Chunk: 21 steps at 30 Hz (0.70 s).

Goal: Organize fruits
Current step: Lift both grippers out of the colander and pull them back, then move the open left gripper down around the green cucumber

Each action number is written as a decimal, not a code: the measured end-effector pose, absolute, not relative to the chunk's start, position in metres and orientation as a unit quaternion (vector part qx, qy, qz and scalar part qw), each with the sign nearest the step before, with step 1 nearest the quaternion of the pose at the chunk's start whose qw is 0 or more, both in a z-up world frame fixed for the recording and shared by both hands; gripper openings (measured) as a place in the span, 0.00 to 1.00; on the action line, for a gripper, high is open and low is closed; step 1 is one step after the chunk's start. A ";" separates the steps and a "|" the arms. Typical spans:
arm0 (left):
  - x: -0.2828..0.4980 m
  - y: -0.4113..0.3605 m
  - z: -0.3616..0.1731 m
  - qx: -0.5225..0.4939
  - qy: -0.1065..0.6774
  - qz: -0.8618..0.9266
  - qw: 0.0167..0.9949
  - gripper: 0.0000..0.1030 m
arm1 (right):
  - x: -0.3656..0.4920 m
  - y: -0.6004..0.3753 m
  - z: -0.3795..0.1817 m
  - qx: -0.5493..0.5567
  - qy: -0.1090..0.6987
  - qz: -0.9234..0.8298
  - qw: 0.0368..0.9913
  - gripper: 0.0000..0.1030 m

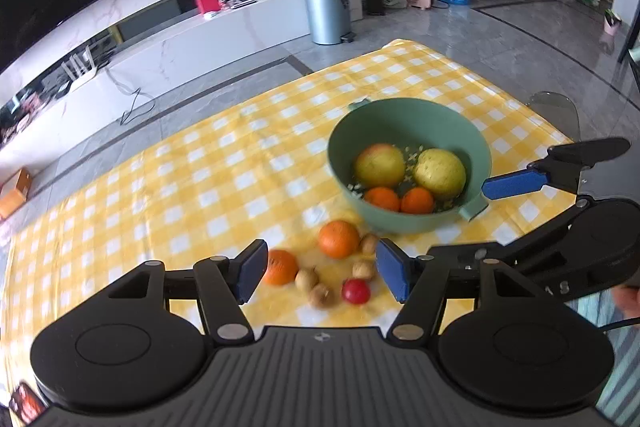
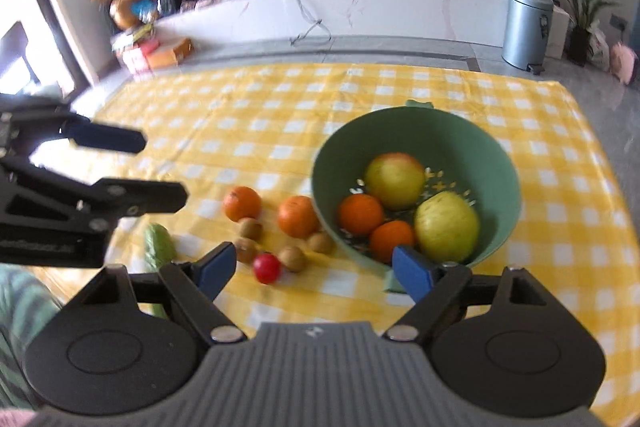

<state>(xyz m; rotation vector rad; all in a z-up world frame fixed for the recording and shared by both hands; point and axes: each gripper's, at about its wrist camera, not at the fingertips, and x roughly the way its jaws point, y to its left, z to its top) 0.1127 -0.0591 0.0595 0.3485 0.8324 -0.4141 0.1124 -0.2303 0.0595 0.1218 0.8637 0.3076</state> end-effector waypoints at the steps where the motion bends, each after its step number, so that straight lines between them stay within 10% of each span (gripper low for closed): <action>1: 0.110 -0.054 0.059 0.163 0.400 -0.194 0.881 0.71 | 0.109 -0.228 0.058 0.065 0.409 0.144 0.899 0.80; 21: 0.107 0.036 -0.001 0.016 0.514 -0.095 0.852 0.71 | 0.068 -0.183 0.003 0.078 0.343 0.106 0.930 0.80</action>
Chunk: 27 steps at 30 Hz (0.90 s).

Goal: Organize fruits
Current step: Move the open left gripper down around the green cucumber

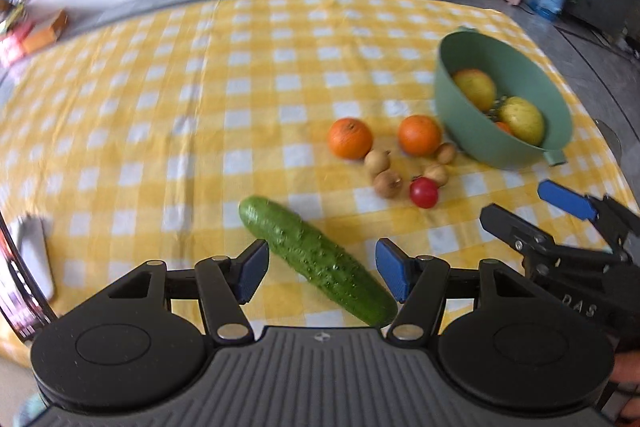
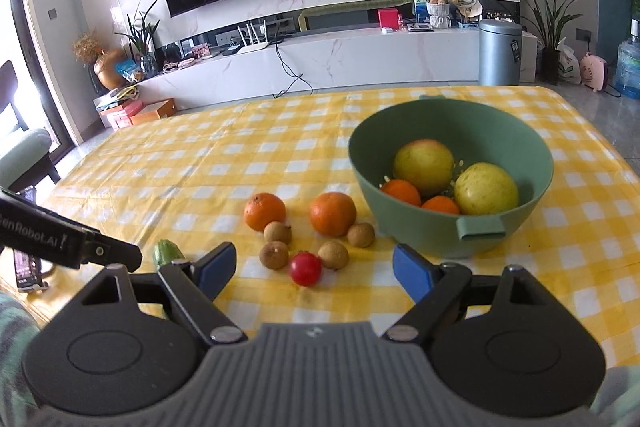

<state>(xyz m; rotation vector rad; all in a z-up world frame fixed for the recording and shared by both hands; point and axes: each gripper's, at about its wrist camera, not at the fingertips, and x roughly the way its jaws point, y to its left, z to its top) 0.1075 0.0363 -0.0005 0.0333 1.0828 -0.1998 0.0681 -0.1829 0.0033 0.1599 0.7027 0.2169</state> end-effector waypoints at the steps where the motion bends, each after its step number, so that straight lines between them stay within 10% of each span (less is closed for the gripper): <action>1: 0.109 0.038 -0.004 0.009 0.515 -0.091 0.852 0.71 | 0.069 -0.183 0.001 0.079 0.347 0.104 0.929 0.80; 27: 0.134 0.050 -0.069 -0.146 0.556 0.002 0.818 0.62 | 0.095 -0.173 -0.026 0.048 0.388 0.105 0.914 0.61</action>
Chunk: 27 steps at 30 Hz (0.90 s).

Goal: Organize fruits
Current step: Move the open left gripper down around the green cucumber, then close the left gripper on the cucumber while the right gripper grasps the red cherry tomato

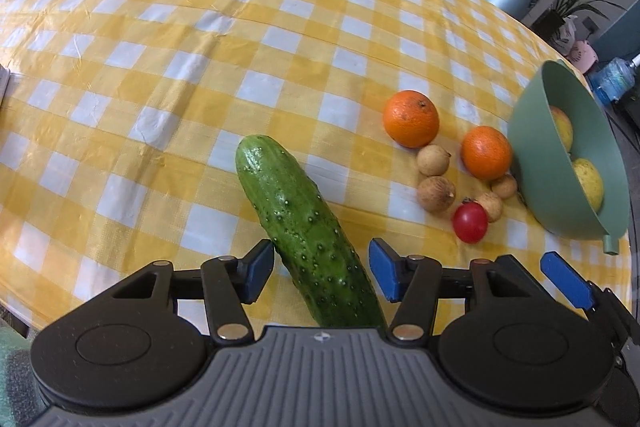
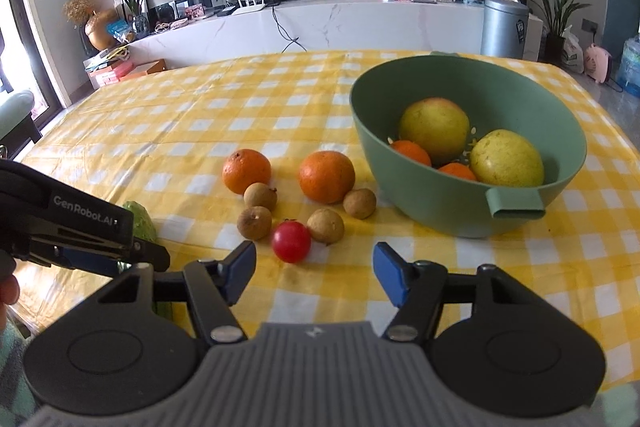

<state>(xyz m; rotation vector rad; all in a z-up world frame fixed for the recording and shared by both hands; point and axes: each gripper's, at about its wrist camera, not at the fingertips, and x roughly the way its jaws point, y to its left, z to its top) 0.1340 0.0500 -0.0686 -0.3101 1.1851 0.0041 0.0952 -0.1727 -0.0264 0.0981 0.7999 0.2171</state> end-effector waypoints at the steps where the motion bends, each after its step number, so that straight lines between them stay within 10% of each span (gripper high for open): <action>1: 0.135 0.050 -0.070 -0.146 0.556 0.004 0.818 0.62 | 0.096 -0.173 -0.027 0.048 0.389 0.106 0.914 0.61; 27: 0.142 0.021 -0.065 -0.041 0.515 -0.101 0.850 0.48 | 0.108 -0.156 -0.032 0.035 0.396 0.117 0.910 0.46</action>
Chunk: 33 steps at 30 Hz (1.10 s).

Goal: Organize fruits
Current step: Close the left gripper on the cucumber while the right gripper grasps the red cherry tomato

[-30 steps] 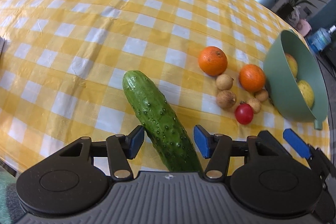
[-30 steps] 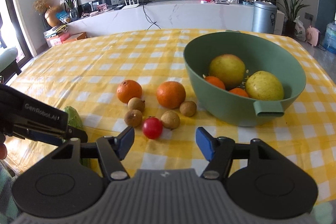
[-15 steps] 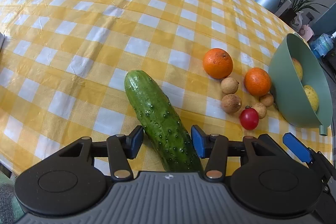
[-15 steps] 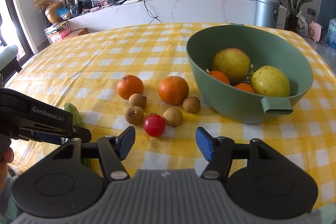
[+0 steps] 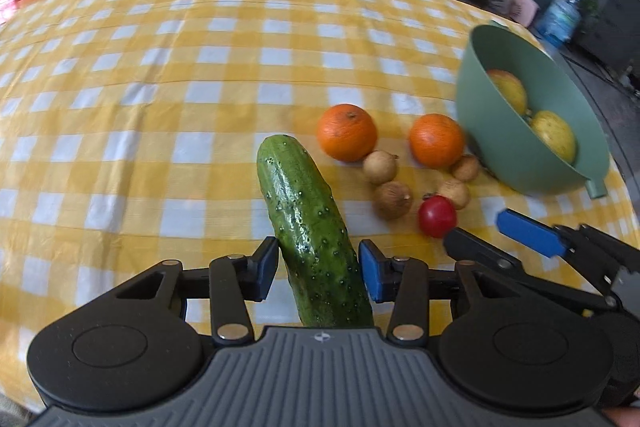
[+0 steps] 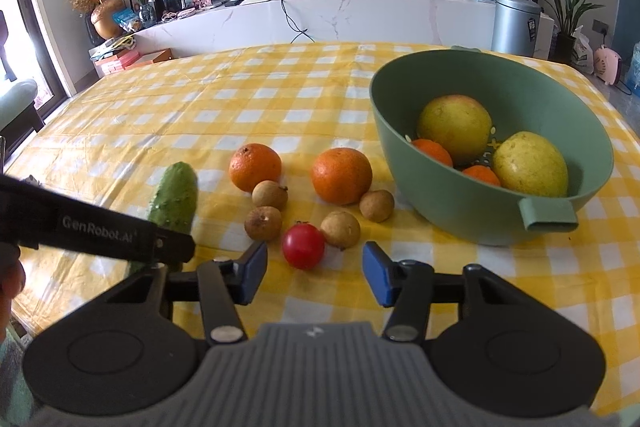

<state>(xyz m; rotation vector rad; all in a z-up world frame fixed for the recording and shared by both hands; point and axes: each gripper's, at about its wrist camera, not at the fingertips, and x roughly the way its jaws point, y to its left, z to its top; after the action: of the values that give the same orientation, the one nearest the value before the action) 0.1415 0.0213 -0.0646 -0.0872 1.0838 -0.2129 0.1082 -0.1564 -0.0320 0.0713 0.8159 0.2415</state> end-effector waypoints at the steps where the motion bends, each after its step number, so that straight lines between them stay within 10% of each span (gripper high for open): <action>1: 0.142 0.021 -0.067 -0.044 0.516 -0.105 0.849 0.48 | 0.109 -0.156 -0.033 0.034 0.396 0.118 0.910 0.45; 33: 0.127 0.030 -0.081 -0.115 0.485 -0.061 0.865 0.45 | 0.135 -0.142 -0.052 0.042 0.434 0.111 0.893 0.24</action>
<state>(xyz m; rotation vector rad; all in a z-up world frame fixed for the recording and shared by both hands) 0.1273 0.0297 -0.0806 -0.2403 1.0154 -0.1269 0.1351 -0.1420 -0.0524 0.0877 0.8999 0.2306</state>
